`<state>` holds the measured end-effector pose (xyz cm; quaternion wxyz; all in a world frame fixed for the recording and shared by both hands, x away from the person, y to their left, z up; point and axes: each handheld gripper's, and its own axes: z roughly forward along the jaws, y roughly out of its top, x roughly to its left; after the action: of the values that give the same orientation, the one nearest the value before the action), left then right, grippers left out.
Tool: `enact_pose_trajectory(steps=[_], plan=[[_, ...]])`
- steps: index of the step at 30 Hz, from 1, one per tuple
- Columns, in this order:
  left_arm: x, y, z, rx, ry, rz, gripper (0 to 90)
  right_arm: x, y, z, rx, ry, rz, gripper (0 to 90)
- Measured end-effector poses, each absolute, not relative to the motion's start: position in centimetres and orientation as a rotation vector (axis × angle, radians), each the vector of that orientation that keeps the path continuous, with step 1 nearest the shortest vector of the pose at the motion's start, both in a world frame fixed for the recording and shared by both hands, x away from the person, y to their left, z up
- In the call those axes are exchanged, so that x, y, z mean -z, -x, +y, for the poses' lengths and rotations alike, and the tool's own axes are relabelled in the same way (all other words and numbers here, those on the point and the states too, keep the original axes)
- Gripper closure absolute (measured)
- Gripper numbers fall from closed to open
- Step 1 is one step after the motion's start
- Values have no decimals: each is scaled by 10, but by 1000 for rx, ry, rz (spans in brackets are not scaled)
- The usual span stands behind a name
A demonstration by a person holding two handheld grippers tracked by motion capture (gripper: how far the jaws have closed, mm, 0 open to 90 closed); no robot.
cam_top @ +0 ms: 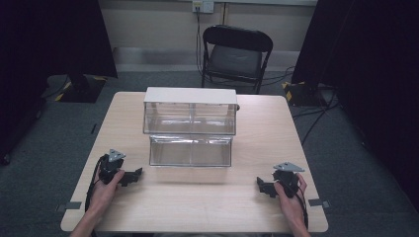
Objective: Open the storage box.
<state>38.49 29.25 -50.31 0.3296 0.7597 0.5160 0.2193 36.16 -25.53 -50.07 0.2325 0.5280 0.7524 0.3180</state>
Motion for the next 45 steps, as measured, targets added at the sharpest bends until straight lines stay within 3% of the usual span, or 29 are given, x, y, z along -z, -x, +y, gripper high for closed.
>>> enact_pose_trajectory(steps=[17, 20, 45], plan=[[503, -385, 292, -574, -1987, 1350, 53, 500, -361, -255, -870, -1454, 2065, 65], [503, -385, 292, -574, -1988, 1350, 53, 499, -360, -253, -882, -1445, 2064, 159], [503, -385, 292, -574, -1987, 1350, 54, 478, -354, -232, -1022, -1358, 2081, 142]])
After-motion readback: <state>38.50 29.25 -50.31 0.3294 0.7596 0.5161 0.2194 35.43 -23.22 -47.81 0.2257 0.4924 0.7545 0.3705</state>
